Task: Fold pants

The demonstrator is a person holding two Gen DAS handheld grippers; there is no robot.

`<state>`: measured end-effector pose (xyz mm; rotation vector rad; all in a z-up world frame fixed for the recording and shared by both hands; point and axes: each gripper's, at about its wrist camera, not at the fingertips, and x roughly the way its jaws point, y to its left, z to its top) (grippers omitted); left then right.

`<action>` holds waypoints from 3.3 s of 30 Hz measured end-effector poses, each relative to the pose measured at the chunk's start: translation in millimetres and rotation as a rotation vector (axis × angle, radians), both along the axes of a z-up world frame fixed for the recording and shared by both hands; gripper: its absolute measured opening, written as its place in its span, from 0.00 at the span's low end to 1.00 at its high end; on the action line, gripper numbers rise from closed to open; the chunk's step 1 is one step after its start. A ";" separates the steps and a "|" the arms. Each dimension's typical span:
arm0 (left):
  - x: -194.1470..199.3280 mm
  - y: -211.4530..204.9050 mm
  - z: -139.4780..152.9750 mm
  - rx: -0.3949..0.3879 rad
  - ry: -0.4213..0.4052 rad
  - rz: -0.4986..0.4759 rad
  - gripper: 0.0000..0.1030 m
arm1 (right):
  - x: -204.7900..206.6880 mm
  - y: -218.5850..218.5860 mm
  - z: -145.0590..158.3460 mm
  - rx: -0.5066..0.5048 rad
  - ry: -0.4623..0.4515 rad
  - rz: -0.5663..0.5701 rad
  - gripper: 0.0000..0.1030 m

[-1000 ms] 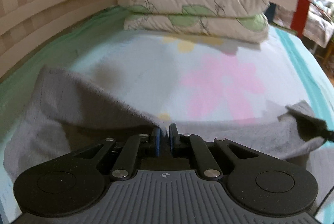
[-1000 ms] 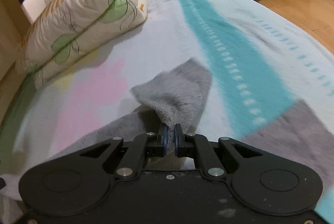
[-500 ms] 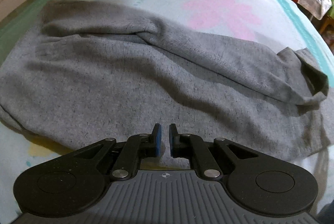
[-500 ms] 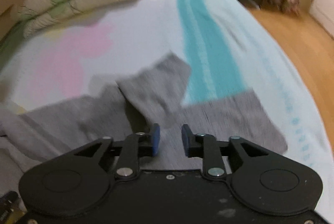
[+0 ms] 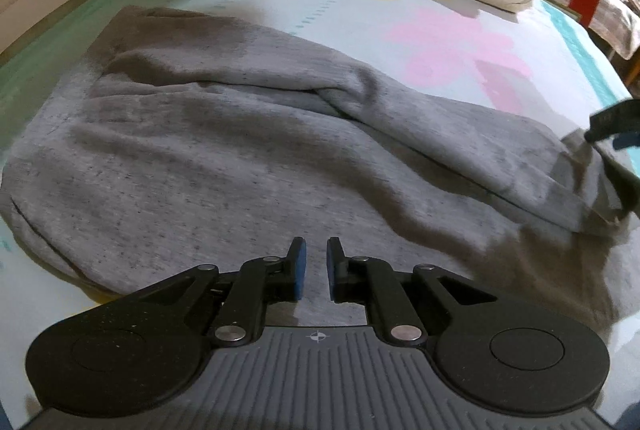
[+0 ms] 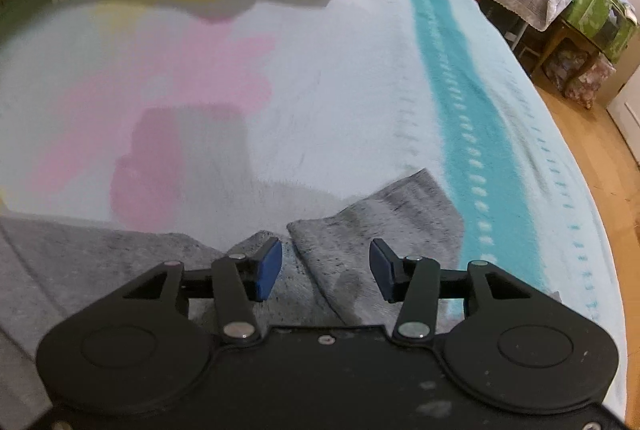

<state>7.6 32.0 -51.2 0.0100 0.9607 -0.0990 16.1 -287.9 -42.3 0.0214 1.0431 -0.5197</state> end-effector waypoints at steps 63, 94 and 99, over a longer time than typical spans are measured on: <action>146.1 31.1 41.2 -0.184 0.034 0.202 0.02 | -167.3 -88.7 -14.6 0.046 -0.217 -0.534 0.14; 137.9 84.0 66.0 -0.295 -0.055 0.152 0.99 | -170.2 -83.8 -7.8 0.088 -0.166 -0.536 0.14; 166.4 70.3 58.4 -0.280 -0.012 0.196 0.99 | -172.3 -87.6 -9.7 0.113 -0.171 -0.548 0.13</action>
